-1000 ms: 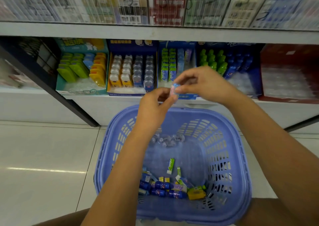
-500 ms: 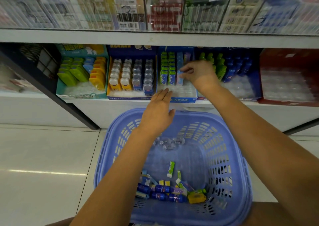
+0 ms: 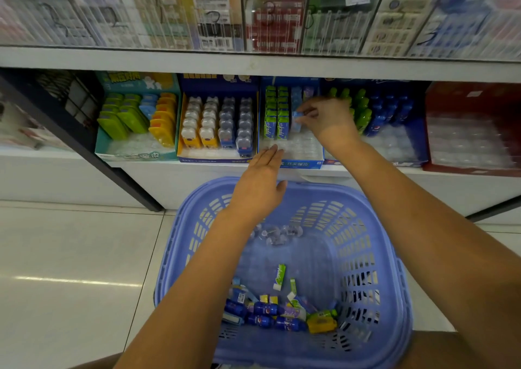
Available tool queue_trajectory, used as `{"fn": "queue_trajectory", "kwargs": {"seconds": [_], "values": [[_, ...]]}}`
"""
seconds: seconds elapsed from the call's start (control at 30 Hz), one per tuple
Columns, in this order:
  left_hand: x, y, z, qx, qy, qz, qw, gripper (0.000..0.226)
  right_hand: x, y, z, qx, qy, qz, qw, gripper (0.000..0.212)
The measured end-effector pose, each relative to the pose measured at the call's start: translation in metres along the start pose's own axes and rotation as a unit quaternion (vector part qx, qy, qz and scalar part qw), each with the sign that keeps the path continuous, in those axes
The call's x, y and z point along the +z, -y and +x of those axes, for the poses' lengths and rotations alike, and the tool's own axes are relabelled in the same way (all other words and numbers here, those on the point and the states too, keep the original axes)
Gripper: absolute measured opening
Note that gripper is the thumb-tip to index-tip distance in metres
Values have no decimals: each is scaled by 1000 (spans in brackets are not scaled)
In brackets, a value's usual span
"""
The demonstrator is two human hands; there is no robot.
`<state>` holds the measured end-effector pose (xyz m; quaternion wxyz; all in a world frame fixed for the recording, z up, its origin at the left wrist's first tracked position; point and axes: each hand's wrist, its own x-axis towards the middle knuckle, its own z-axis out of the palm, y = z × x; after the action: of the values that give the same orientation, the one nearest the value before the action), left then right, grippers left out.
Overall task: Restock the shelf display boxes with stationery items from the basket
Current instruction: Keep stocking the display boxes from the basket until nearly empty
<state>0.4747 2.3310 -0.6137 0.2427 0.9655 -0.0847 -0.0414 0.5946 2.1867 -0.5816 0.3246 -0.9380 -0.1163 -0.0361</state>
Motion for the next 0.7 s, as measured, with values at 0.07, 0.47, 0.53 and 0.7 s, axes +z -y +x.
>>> {"fn": "queue_trajectory", "kwargs": {"seconds": [0.07, 0.47, 0.53, 0.7], "values": [[0, 1, 0, 3, -1, 4, 1000, 64, 0, 1, 2, 8, 0, 1, 1000, 23], [51, 28, -40, -23, -89, -118, 989, 21, 9, 9, -64, 27, 76, -8, 997, 26], [83, 45, -52, -81, 104, -69, 989, 22, 45, -6, -106, 77, 265, -70, 959, 28], [148, 93, -104, -162, 472, 47, 865, 33, 144, -69, -176, 218, 480, -154, 835, 41]]}}
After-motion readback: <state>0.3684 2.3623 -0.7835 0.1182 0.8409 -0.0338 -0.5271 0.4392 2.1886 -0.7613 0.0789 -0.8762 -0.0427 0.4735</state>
